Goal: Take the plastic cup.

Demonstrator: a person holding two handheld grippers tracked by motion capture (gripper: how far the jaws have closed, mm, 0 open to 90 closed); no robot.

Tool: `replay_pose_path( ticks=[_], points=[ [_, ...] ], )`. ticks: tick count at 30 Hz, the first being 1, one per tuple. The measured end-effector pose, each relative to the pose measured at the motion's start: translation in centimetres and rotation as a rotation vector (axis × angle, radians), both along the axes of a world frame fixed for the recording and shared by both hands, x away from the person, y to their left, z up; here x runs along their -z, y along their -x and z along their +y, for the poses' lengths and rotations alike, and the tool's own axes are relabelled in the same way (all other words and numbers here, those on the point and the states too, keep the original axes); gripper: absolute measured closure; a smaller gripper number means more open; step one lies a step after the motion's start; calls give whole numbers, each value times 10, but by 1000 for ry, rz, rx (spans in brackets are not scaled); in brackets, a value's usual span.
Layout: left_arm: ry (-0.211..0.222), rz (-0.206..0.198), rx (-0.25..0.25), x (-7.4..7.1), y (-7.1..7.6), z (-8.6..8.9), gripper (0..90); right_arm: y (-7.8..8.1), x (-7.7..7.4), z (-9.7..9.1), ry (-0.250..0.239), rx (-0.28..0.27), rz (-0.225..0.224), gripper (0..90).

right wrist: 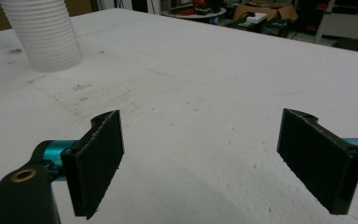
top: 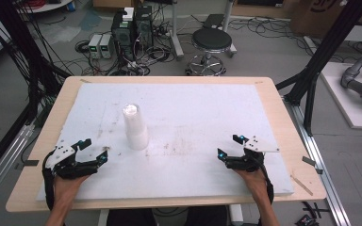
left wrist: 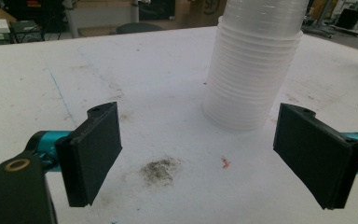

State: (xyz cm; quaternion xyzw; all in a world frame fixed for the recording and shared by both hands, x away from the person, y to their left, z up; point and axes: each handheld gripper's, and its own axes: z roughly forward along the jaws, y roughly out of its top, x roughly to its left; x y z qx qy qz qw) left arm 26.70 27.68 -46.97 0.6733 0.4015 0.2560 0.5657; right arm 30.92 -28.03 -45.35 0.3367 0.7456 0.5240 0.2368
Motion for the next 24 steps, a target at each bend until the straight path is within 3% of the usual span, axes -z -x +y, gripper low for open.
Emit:
replay_pose_path(
  ticks=[8, 9, 13, 14, 18, 20, 24],
  points=[
    [33, -28, 49, -16, -5, 5, 149, 0, 0, -1, -4, -7, -5, 145],
    [53, -33, 75, -23, -8, 7, 149, 0, 0, -1, -8, -8, -1, 145],
    [56, -34, 118, -35, -15, 8, 145, -1, 0, 0, -7, -8, 8, 145],
    [51, -33, 159, -44, -21, 7, 136, -1, 0, 0, -2, -9, 16, 145],
    [34, -32, 210, -58, -30, 4, 133, -2, 0, 0, -2, -12, 20, 145],
    [8, -33, 263, -71, -39, 0, 133, -2, 0, 0, -5, -10, 24, 145],
    [-16, -40, 315, -81, -45, -5, 133, -2, 0, -1, -7, -13, 23, 144]
  ],
)
